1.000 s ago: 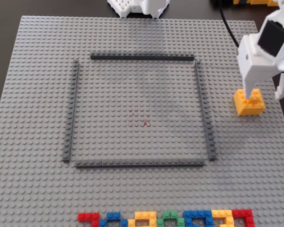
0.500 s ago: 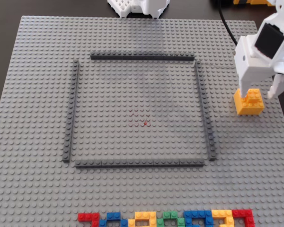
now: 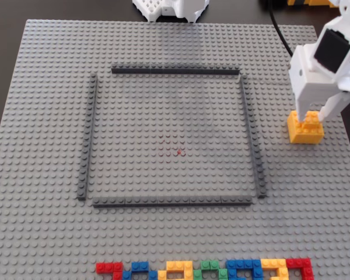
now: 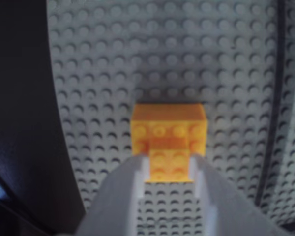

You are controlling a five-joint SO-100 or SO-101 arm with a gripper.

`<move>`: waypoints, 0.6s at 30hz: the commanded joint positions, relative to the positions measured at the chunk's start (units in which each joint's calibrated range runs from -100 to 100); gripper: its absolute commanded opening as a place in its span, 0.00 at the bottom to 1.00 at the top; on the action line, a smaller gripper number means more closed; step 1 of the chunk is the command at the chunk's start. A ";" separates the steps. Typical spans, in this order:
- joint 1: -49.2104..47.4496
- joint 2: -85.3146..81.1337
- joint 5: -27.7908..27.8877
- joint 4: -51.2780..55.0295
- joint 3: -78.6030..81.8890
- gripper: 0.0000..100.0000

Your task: Grab the cube and place it into the grid

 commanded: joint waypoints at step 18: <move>4.94 -20.75 4.69 7.11 -2.81 0.07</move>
